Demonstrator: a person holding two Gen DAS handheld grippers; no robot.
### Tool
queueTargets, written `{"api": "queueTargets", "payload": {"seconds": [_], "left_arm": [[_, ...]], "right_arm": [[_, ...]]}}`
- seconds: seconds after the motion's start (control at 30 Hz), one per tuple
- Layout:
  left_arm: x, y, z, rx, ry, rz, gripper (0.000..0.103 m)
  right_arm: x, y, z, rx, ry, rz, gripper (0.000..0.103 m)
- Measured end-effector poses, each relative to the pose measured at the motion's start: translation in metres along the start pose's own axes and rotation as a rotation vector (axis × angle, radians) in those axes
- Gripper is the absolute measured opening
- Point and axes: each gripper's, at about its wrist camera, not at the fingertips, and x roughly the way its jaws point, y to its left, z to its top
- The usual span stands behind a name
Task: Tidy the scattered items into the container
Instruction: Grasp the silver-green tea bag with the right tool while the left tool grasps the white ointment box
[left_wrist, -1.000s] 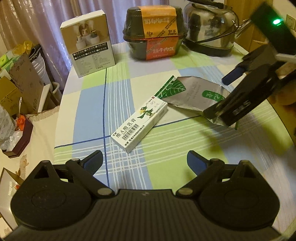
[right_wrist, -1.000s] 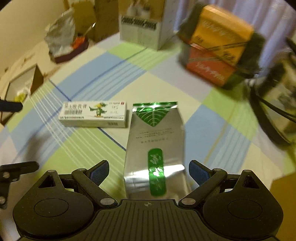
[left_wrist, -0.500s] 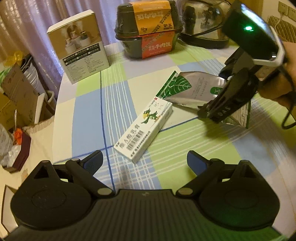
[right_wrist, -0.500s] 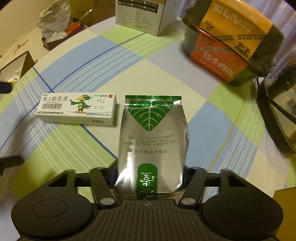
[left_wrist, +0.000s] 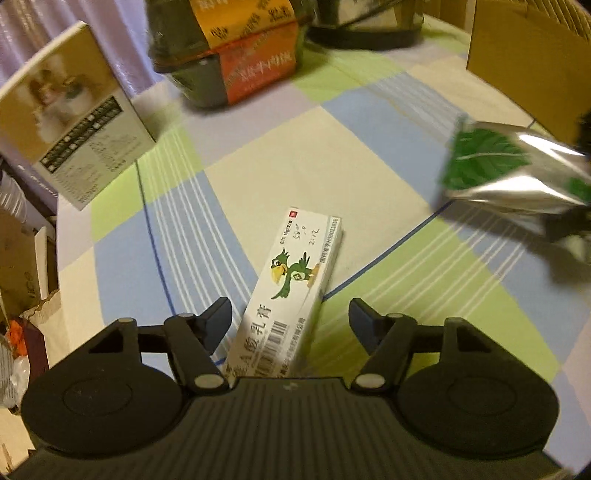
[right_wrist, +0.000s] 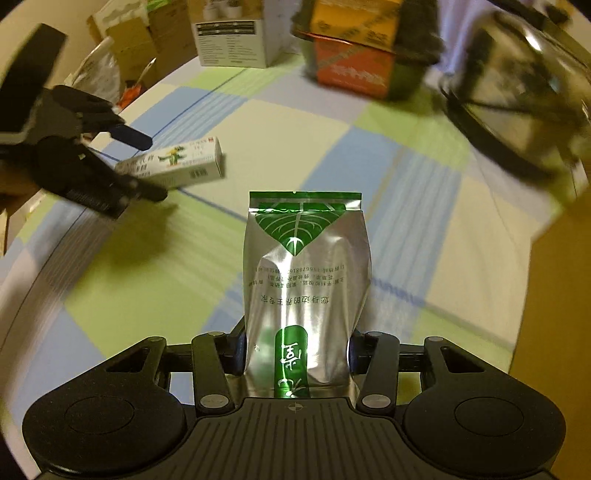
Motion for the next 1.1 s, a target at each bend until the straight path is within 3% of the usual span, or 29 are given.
{"api": "queueTargets", "payload": {"seconds": [0.1, 0.13, 0.3, 0.6, 0.67, 0.73, 0.97, 1.0, 1.03, 1.1], "left_arm": [[0.005, -0.001, 0.0, 0.007, 0.028, -0.015, 0.036], [0.004, -0.003, -0.001, 0.007, 0.032, -0.017, 0.034], [-0.016, -0.035, -0.013, 0.008, 0.04, -0.05, 0.033], [-0.059, -0.145, -0.055, -0.013, 0.075, -0.18, 0.033], [-0.06, -0.16, -0.059, -0.029, 0.085, -0.19, 0.041], [-0.059, -0.166, -0.06, -0.051, 0.088, -0.18, 0.047], [-0.052, -0.173, -0.048, -0.092, 0.078, -0.142, 0.048], [-0.051, -0.173, -0.047, -0.091, 0.08, -0.142, 0.047], [-0.051, -0.173, -0.046, -0.09, 0.083, -0.145, 0.037], [-0.053, -0.174, -0.043, -0.085, 0.092, -0.139, 0.033]], "right_arm": [[-0.011, -0.007, -0.021, 0.043, -0.002, 0.003, 0.05], [-0.014, -0.01, -0.028, 0.062, -0.003, 0.004, 0.05], [-0.033, -0.01, -0.056, 0.126, -0.007, 0.017, 0.05], [-0.067, 0.003, -0.101, 0.213, -0.009, 0.037, 0.05], [-0.068, 0.002, -0.108, 0.229, -0.002, 0.036, 0.05], [-0.069, 0.001, -0.115, 0.239, 0.005, 0.034, 0.05], [-0.07, 0.0, -0.135, 0.275, 0.015, 0.033, 0.05], [-0.07, 0.0, -0.136, 0.278, 0.014, 0.032, 0.05], [-0.07, -0.001, -0.137, 0.281, 0.014, 0.032, 0.05], [-0.07, -0.002, -0.139, 0.284, 0.011, 0.031, 0.05]]}}
